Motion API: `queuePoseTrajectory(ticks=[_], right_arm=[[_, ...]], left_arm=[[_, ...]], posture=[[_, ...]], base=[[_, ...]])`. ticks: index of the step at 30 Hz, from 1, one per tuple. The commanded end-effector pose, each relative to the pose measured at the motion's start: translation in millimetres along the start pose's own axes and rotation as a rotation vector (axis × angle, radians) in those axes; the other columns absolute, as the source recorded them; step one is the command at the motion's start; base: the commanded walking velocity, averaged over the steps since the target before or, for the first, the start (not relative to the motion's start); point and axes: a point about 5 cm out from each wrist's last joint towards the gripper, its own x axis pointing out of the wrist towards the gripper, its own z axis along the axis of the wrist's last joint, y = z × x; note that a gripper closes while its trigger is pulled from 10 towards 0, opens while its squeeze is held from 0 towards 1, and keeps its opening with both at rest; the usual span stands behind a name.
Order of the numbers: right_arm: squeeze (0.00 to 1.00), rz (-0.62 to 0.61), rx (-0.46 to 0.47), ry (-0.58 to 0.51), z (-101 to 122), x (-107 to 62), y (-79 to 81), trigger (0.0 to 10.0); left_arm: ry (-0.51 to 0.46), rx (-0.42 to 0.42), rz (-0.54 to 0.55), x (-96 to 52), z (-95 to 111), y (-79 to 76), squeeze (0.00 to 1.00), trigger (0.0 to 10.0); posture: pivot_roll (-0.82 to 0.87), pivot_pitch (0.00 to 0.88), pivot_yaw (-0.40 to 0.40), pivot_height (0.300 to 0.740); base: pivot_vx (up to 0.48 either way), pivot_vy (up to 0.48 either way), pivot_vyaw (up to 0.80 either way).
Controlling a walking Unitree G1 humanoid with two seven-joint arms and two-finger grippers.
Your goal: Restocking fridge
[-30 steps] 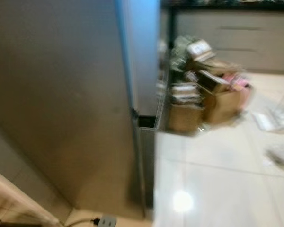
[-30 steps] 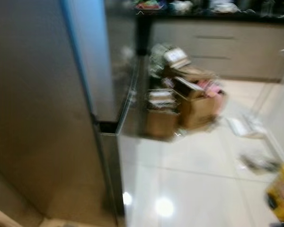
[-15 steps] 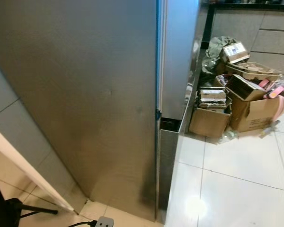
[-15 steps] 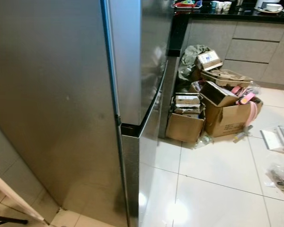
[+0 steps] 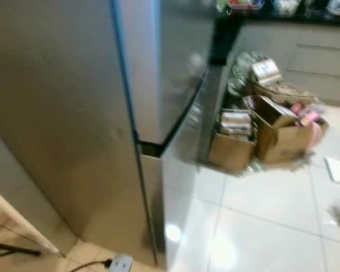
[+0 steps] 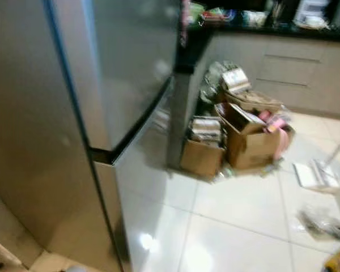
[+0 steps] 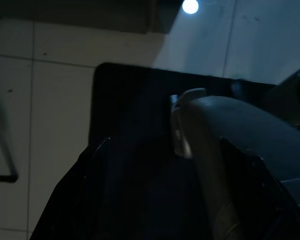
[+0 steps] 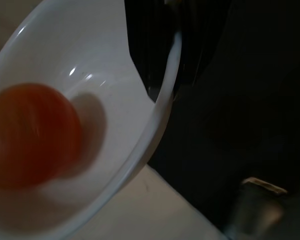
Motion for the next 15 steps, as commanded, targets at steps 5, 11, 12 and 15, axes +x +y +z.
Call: queuePoseTrajectory(ticks=[5,11,12,15], right_arm=[[0.0,-0.006,-0.035,-0.012,5.1,-0.2,-4.0,10.0],[0.0,0.04,-0.05,-0.004,2.2,0.0,1.7,10.0],[0.0,0.041,-0.049,-0.004,2.0,0.0,2.1,10.0],[0.0,0.044,-0.052,-0.005,1.9,0.1,2.7,10.0]], left_arm=[[0.044,-0.005,-0.04,0.6,-10.9,-11.4,0.0,10.0],[0.039,-0.02,-0.018,0.5,-10.5,-9.6,0.0,10.0],[0.039,-0.015,-0.018,0.5,-10.4,-9.6,0.0,10.0],[0.039,-0.013,-0.016,0.5,-10.2,-9.2,0.0,10.0]], posture=[[0.02,0.0,-0.021,0.74],[0.02,0.0,-0.022,0.74],[0.02,0.0,-0.022,0.74],[0.02,0.0,-0.02,0.74]], base=[[0.0,-0.466,0.0],[0.0,-0.253,0.53],[0.0,0.0,0.78],[0.0,0.0,0.78]])
